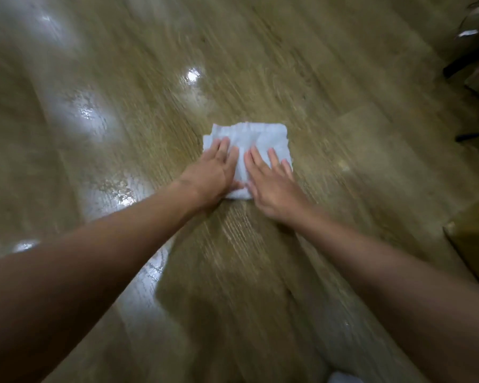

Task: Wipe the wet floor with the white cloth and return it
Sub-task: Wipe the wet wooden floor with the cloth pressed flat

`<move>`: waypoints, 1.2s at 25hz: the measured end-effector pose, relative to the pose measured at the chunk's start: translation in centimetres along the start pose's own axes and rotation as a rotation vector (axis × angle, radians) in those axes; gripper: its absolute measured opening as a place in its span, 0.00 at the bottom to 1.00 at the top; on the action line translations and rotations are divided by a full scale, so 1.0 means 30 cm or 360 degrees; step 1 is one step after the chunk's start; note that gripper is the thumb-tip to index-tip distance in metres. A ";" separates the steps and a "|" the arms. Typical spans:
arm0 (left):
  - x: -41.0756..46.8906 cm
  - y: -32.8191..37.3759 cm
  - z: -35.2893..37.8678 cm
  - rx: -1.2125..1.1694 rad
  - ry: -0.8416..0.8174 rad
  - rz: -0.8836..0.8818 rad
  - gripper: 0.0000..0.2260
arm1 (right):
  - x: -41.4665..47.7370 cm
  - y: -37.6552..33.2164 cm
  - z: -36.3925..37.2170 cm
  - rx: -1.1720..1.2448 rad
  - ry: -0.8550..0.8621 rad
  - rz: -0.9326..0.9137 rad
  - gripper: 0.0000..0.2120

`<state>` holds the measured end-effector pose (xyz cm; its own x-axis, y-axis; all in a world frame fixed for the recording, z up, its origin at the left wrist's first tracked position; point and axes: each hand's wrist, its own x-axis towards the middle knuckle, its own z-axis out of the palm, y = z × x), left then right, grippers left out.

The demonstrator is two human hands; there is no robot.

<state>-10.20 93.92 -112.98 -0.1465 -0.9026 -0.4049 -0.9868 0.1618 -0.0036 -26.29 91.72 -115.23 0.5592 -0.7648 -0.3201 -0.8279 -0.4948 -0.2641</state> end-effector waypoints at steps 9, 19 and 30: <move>-0.165 -0.142 0.118 -0.0318 0.0037 -0.0319 0.38 | 0.115 -0.165 -0.006 -0.0172 -0.0206 -0.0197 0.28; -0.603 -0.069 0.228 -0.0118 -0.0247 -0.0436 0.37 | -0.300 -0.380 0.186 -0.0299 -0.0101 -0.0615 0.27; -0.448 -0.303 0.145 -0.0092 -0.0261 -0.0519 0.36 | 0.036 -0.482 0.169 -0.0264 -0.0024 -0.0598 0.27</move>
<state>1.04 106.33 -111.46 0.1846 -0.8264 -0.5319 -0.9828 -0.1507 -0.1069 -13.51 100.14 -116.37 0.8237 -0.5124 -0.2428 -0.5608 -0.7994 -0.2156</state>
